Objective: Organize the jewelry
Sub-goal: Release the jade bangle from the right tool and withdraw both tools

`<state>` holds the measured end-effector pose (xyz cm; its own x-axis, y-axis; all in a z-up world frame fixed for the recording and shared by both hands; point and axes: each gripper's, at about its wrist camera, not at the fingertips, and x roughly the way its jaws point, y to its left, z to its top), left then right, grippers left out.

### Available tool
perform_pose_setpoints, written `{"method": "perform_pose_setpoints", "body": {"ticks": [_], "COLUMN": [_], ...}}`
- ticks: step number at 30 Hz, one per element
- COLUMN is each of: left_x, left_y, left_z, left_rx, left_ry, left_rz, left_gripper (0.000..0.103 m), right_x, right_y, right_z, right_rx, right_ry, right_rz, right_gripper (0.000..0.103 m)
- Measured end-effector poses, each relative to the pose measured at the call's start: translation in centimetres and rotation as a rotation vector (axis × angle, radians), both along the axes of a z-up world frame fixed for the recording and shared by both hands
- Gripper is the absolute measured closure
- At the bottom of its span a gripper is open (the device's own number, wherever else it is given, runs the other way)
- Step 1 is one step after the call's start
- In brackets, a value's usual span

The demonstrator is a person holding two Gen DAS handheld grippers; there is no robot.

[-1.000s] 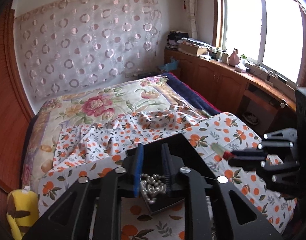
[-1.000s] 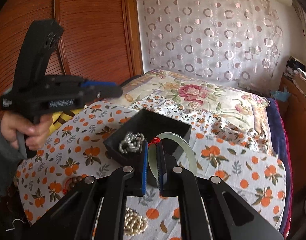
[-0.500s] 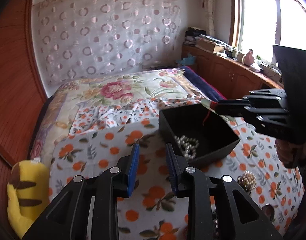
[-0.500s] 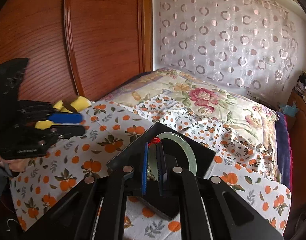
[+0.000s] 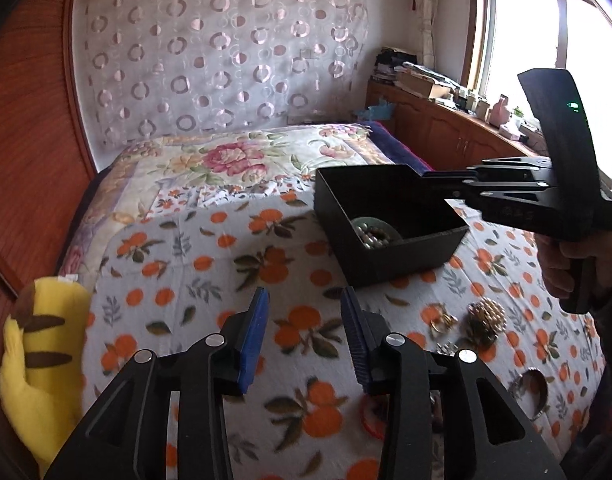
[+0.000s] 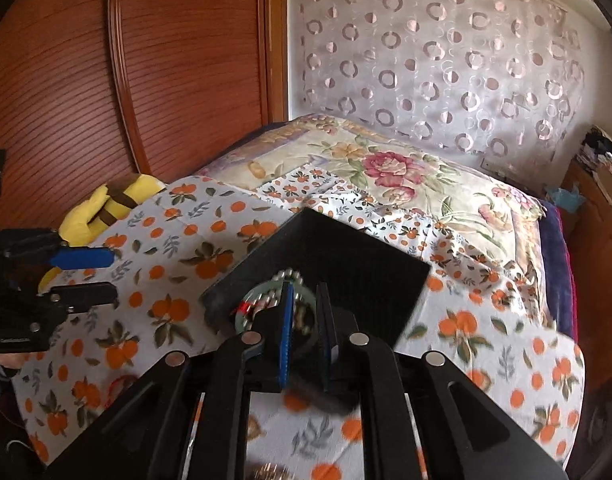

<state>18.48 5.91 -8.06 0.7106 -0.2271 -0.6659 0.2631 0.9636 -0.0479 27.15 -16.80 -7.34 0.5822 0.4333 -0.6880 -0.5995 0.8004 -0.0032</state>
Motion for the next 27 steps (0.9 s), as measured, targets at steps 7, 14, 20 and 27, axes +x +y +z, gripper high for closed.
{"method": "perform_pose_setpoints", "body": {"ticks": [7,14,20,27], "left_x": [-3.2,-5.7,-7.4,-8.6], "left_y": [-1.7,-3.2,-3.6,-3.8], "left_z": [-0.9,-1.4,-1.6,-2.1], "left_rx": [-0.014,0.005,0.021,0.048], "left_ry": [0.006,-0.009,-0.027,-0.022], "left_rz": [-0.016,-0.009,0.032,0.078], "left_gripper": [0.062,0.047,0.022,0.011], "right_x": [-4.8,-7.8,-9.5,-10.5], "right_y": [-3.4,-5.4,-6.1,-6.4], "right_z": [-1.9,-4.3,-5.0,-5.8], "right_rx": [-0.004,0.007,0.004,0.000], "right_ry": [0.033,0.062,0.055,0.063], "right_rz": [-0.029,-0.078,-0.096,-0.101], "right_gripper": [0.089,0.078,0.061,0.052]}}
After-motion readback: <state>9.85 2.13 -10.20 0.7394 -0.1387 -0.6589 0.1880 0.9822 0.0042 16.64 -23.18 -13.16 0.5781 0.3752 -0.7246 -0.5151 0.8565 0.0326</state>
